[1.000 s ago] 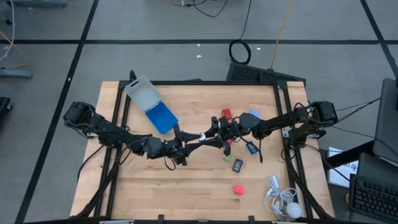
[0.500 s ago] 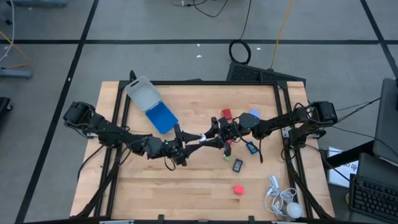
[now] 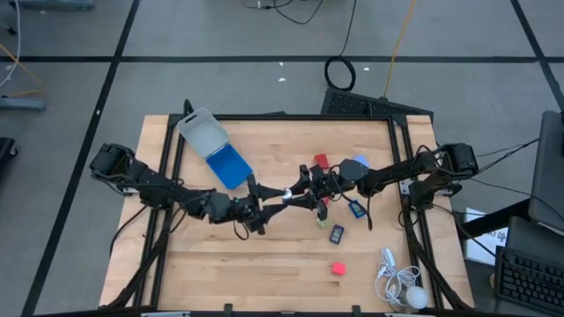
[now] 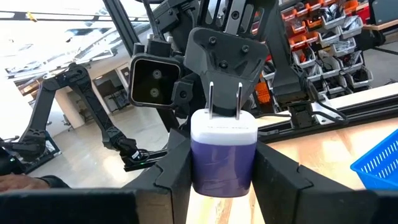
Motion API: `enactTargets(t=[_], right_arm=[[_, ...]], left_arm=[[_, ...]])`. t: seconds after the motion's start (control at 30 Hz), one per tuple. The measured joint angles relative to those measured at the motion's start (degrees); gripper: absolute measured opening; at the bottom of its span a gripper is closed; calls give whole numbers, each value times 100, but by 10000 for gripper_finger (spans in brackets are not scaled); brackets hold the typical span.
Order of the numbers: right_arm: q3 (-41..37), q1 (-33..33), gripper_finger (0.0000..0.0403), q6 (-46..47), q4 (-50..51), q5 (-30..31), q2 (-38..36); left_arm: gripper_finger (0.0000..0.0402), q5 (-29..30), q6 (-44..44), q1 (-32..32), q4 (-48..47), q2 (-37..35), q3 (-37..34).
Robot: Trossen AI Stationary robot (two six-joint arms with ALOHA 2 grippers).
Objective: Pick & Place Office items
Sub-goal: Put the violet charger adapter into the gray bin
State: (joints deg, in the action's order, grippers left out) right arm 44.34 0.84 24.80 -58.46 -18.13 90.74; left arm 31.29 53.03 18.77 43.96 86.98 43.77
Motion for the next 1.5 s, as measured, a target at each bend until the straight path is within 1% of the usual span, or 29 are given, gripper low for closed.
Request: enactTargets(t=[0.2,0.3,0.43,0.53,0.63,0.73,0.97,1.1,1.23,1.33,1.4,1.5], right_arm=[[0,-2,131,49,23,10,0],[-2,-2,131,54,26,7,0],[-2,-2,131,23,26,4,0],[-2,-2,135,23,45,7,0],[-2,0,154,-25,63,4,0],[13,0,183,-85,147,5,4],[15,-78,251,-70,228,-27,-28],[13,-196,270,-59,598,-54,-144],[2,-337,273,4,1107,-49,-277],[4,-410,270,-27,1438,-40,-441],[-79,-422,267,-57,1642,-38,-602],[-237,-422,263,-161,1655,-10,-874]], left_arm=[[166,0,-21,-77,-41,-4,0],[164,0,-42,-86,-48,-4,0],[175,2,-65,-87,-47,-4,0],[163,15,-39,-78,-48,-4,0],[158,54,36,-31,-47,-4,1],[158,194,88,19,-56,9,9],[158,873,333,168,-8,9,9],[158,1239,341,234,31,9,9],[158,1452,325,238,29,7,-3],[158,1352,159,236,-12,-93,-122],[158,1020,-73,197,21,-144,-183],[158,452,-513,159,-237,-315,-258]])
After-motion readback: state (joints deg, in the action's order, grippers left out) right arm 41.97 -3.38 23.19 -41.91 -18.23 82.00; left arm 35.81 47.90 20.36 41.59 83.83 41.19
